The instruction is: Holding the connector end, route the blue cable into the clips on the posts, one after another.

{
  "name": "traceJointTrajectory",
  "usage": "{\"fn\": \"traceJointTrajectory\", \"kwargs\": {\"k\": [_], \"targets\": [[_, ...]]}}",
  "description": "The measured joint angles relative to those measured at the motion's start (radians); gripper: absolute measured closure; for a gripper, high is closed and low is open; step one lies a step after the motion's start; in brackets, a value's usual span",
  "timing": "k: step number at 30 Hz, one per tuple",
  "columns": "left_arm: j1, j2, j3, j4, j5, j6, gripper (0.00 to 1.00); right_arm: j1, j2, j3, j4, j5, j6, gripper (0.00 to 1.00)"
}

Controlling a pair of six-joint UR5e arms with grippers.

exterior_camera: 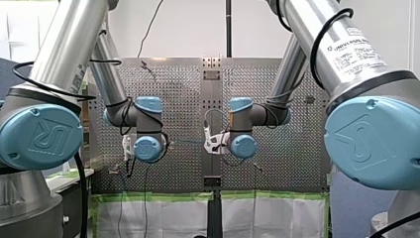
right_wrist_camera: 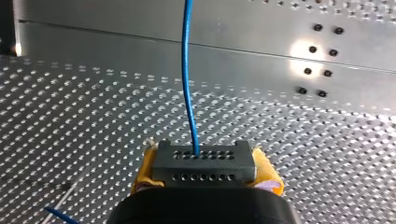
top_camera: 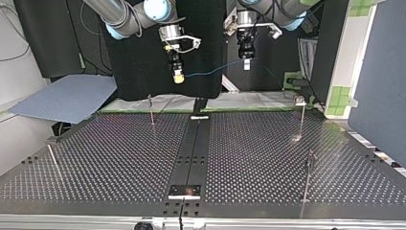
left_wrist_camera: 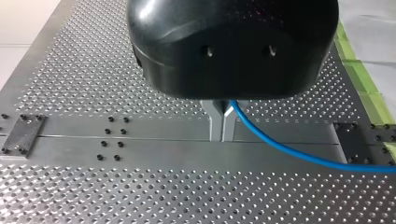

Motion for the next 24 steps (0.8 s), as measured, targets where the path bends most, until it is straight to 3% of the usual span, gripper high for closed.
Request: {"fn": "traceJointTrajectory", "kwargs": {"k": [12,20,24], "targets": [[0.0,0.125,0.0,-0.14,0.0,0.001,1.0,-0.001,-0.001,-0.001,0.126,-0.002,-0.002,1.0],[0.008,0.163,0.005,-0.219,0.003,0.028,1.0,0.004,-0.018,-0.019,0.157,0.004,-0.007,1.0],[0.014,0.208,0.006,-0.266,0.005,0.045,1.0,0.014,-0.055,-0.052,0.184,-0.004,0.011,1.0]]}}
